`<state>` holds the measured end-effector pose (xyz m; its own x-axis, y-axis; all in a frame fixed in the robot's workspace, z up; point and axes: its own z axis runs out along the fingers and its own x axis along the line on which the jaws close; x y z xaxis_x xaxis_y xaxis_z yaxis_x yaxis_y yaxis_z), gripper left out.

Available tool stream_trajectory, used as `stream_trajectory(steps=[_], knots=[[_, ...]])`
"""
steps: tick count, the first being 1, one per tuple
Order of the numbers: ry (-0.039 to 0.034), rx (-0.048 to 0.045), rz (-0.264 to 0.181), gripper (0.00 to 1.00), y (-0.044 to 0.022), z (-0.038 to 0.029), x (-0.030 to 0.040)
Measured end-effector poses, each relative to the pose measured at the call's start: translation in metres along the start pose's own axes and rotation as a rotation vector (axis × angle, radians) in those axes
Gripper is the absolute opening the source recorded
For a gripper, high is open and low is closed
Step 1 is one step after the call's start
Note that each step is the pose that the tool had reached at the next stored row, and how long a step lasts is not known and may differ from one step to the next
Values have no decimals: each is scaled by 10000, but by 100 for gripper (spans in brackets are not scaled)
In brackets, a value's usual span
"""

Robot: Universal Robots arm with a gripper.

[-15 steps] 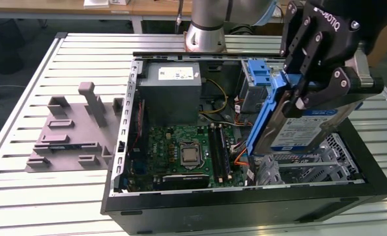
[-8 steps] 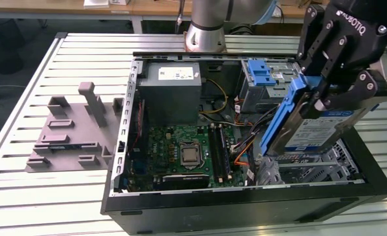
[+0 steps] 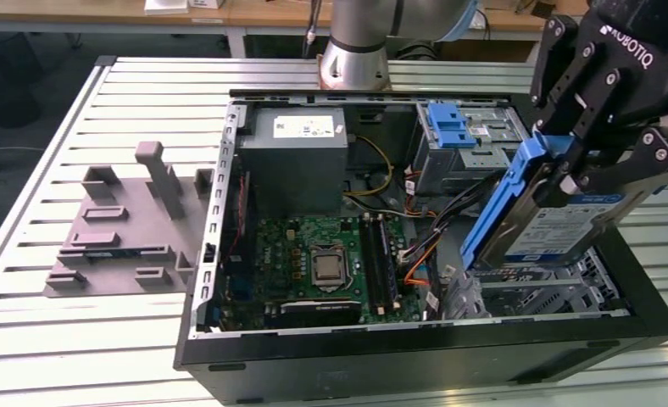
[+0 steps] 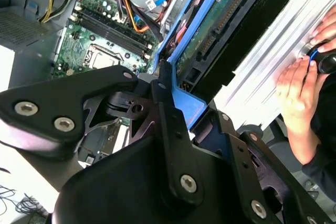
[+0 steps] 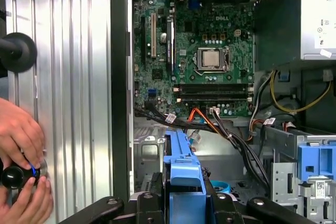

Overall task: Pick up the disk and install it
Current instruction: 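Insert the disk into the insertion slot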

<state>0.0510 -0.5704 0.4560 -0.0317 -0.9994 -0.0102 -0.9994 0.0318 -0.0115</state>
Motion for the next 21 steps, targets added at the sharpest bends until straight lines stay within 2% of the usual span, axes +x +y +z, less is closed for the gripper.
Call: stream_trajectory(steps=[9,21], knots=[[0,0,0,36,-159,55,-5],[0,0,0,36,-182,125,-5]])
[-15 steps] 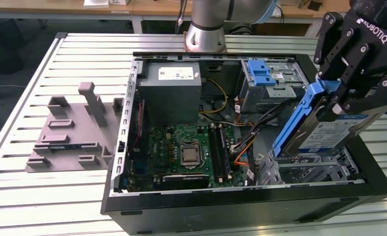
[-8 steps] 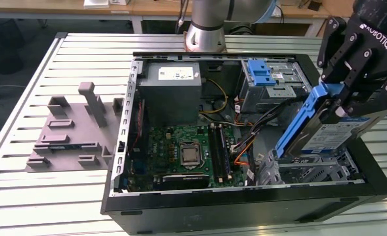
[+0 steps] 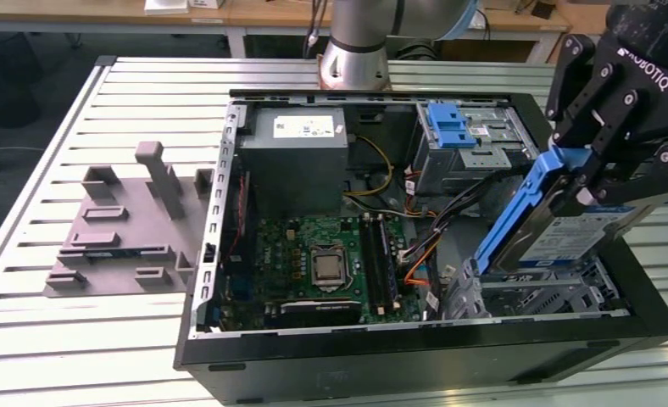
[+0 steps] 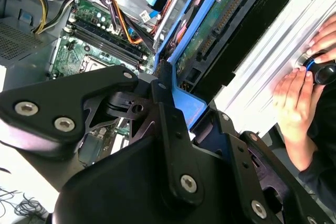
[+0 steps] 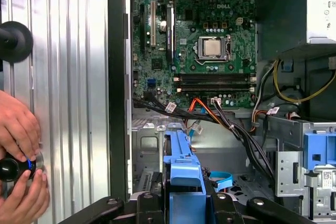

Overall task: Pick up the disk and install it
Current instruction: 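Insert the disk into the insertion slot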

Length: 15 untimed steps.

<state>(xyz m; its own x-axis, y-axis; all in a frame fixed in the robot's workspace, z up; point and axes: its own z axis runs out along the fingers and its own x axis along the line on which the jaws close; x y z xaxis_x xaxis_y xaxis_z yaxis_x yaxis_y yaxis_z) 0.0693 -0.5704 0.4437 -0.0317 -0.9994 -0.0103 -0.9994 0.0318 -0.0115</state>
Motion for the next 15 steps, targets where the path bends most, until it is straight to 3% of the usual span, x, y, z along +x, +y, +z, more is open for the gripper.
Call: stream_trajectory(steps=[15], knots=[[-13,0,0,36,1,92,0]])
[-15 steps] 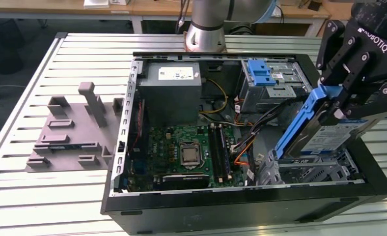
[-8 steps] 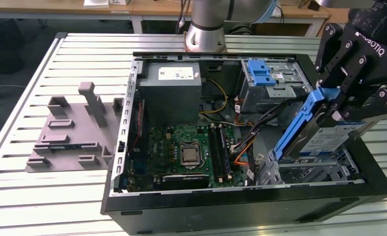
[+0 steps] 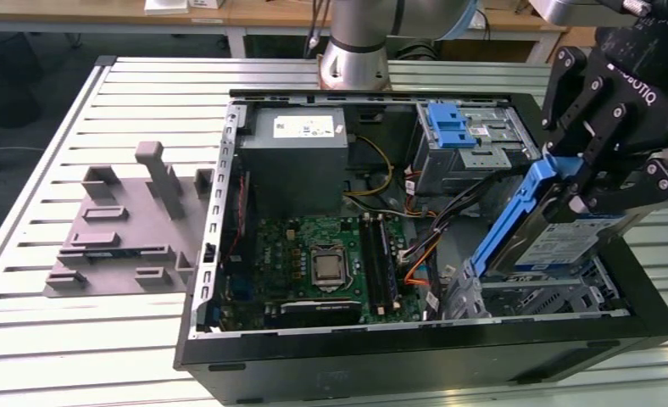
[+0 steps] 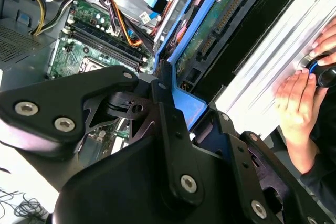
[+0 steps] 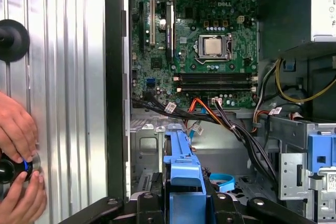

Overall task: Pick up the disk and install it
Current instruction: 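Insert the disk into the insertion slot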

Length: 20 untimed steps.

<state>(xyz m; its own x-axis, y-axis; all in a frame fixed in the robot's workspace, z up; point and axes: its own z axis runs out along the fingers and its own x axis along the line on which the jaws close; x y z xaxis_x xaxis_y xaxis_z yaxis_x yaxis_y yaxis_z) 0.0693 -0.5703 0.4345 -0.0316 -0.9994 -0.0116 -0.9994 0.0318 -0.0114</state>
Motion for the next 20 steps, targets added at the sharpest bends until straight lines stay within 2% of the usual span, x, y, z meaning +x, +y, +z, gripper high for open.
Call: stream_trajectory(steps=[20], knots=[[0,0,1,36,1,106,1]])
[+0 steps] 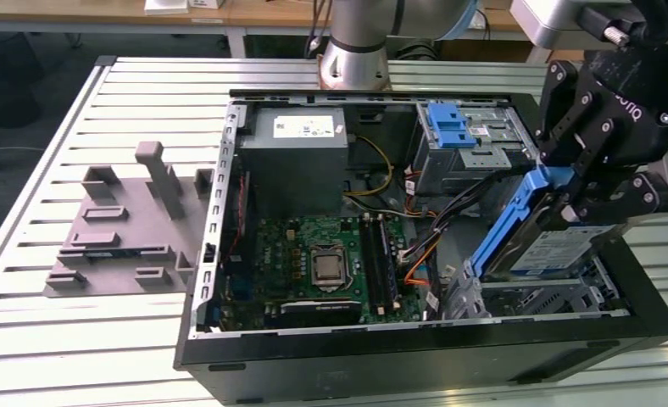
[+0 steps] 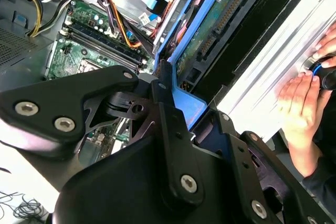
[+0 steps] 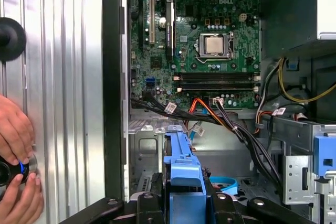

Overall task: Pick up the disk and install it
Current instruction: 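Insert the disk into the insertion slot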

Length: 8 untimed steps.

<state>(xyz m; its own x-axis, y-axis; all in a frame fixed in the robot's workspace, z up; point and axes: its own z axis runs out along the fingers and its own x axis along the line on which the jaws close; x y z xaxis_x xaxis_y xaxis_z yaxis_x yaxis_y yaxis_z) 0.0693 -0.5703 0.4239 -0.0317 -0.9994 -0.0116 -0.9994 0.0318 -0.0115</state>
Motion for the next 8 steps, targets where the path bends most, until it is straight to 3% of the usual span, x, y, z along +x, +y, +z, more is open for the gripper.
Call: stream_trajectory(steps=[8], knots=[[-1,0,0,36,1,51,2]])
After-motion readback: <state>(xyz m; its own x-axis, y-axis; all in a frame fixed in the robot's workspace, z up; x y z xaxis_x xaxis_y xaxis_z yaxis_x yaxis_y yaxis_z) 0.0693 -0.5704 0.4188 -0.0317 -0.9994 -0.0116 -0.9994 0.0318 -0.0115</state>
